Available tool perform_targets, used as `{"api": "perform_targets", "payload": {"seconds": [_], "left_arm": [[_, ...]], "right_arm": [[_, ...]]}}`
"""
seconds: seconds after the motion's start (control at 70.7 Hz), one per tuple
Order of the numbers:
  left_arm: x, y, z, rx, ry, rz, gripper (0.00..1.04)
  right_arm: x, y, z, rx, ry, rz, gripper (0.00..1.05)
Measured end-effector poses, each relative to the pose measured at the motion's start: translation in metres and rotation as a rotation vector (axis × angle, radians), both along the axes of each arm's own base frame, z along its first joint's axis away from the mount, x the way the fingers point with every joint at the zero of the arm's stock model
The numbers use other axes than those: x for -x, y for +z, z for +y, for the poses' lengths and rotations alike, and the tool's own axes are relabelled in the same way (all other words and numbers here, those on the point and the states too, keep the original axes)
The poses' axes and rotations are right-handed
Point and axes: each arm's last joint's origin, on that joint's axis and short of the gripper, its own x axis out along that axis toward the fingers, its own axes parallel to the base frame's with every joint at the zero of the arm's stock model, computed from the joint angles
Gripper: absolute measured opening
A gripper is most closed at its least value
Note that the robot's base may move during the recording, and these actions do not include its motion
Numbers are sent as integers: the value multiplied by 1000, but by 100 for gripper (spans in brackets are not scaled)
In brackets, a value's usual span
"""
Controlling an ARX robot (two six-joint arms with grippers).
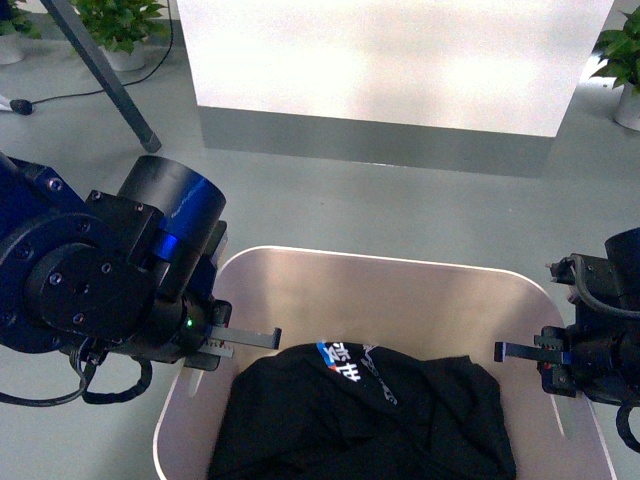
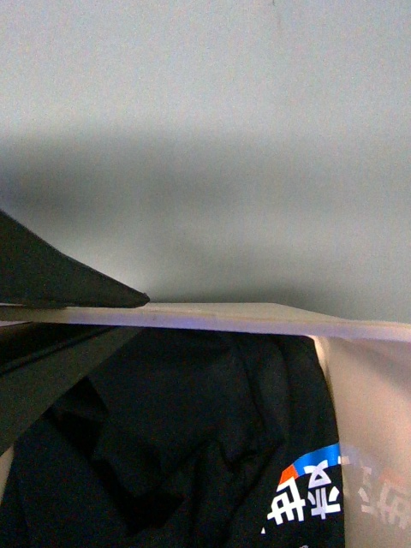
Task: Move hamper under clothes hanger
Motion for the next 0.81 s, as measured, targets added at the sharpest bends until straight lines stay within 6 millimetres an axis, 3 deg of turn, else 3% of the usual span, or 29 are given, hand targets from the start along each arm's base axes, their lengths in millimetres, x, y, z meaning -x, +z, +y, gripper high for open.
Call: {"api": "perform_targets", "payload": {"seconds": [0.099, 0.184, 0.551, 0.735, 0.806], "left_arm": [[2, -10, 0, -6, 3, 22, 4], [2, -13, -1, -6, 5, 28, 16], [3, -9, -7, 3, -19, -34, 72], [1, 25, -9, 16, -46, -149, 100], [1, 39, -10, 35, -53, -188, 98]], "right_arm": [[0, -6, 0, -7, -3, 1, 3], [-1, -8, 0, -9, -2, -7, 3], [1, -8, -8, -16, -45, -27, 56], [9, 6, -14, -27, -58, -44, 84], [8, 16, -15, -40, -61, -72, 92]]}}
